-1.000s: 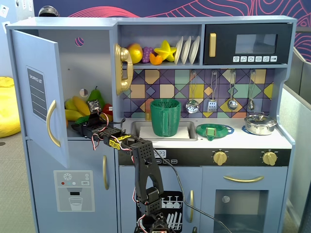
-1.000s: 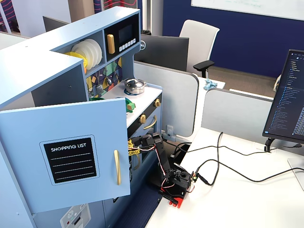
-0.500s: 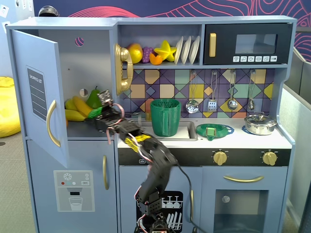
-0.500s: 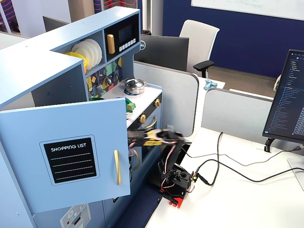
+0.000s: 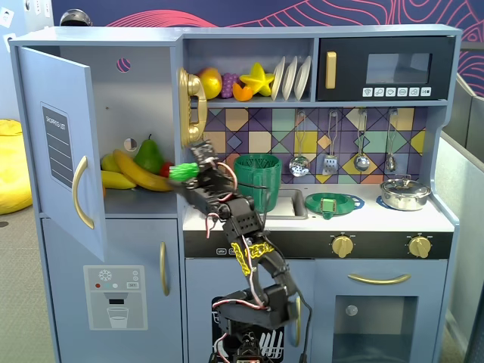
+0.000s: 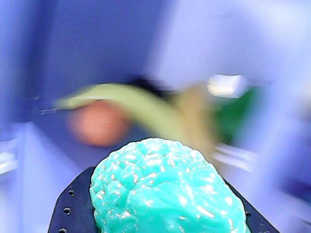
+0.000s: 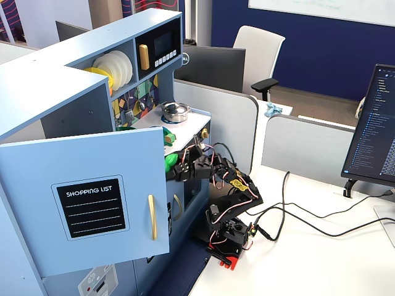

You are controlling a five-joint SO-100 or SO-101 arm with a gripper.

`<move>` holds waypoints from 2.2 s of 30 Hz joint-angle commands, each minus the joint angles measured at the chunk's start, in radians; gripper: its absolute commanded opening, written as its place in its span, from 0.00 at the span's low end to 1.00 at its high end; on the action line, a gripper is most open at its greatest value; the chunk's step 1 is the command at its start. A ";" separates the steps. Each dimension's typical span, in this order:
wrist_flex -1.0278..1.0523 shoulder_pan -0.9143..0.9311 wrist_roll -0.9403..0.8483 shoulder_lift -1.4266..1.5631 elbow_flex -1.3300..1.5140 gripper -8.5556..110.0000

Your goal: Pick up the green pineapple from the left cabinet and place it in the green recipient

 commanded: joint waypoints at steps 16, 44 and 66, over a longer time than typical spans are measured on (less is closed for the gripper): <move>-0.422 0.600 0.173 -0.578 -0.370 0.07; -0.367 0.655 0.221 -1.135 -0.841 0.25; -0.293 0.646 0.225 -0.592 -0.377 0.27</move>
